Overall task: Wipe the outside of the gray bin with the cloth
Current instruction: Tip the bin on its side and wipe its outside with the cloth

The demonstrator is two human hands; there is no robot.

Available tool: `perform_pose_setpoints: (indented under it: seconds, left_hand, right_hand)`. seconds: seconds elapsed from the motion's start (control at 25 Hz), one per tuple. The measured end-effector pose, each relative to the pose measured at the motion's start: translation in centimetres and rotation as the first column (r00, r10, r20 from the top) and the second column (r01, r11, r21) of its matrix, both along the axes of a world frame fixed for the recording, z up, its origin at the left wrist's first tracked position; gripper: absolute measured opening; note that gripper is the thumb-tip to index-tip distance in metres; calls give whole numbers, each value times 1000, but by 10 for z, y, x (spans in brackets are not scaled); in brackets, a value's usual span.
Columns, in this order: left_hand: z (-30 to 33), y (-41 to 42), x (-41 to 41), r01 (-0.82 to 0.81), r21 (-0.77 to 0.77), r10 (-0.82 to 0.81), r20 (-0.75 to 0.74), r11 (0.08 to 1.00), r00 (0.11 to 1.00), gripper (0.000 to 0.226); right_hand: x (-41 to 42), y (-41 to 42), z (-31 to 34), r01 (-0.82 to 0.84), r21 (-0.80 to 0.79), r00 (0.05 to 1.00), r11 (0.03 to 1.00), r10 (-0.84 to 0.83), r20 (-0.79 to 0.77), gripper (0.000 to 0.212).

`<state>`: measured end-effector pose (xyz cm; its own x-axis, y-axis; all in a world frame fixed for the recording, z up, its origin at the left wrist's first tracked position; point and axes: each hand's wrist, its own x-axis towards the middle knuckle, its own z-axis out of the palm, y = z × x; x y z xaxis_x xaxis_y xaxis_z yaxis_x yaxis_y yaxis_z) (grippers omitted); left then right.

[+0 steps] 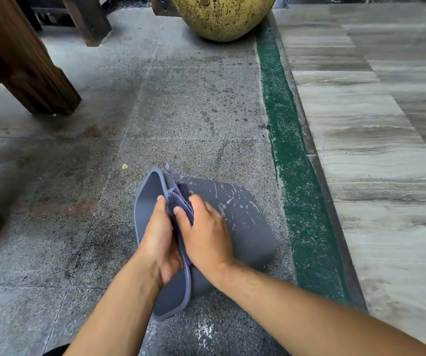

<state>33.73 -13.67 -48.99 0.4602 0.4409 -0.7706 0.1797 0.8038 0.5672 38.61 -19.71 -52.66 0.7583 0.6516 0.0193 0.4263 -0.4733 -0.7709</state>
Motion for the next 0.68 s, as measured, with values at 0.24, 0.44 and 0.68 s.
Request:
perform_pose_setpoints:
  seconds: [0.24, 0.44, 0.68]
  left_hand:
    - [-5, 3, -4, 28, 20, -28, 4, 999, 1000, 83]
    - [-1, 18, -17, 201, -89, -191, 117, 975, 975, 107]
    - [-1, 24, -22, 227, -125, -205, 163, 966, 965, 112]
  right_hand:
    - [1, 2, -4, -39, -54, 999, 998, 40, 22, 24]
    - [2, 3, -11, -80, -65, 997, 995, 81, 12, 27]
    - [4, 5, -15, -104, -61, 995, 993, 104, -6, 30]
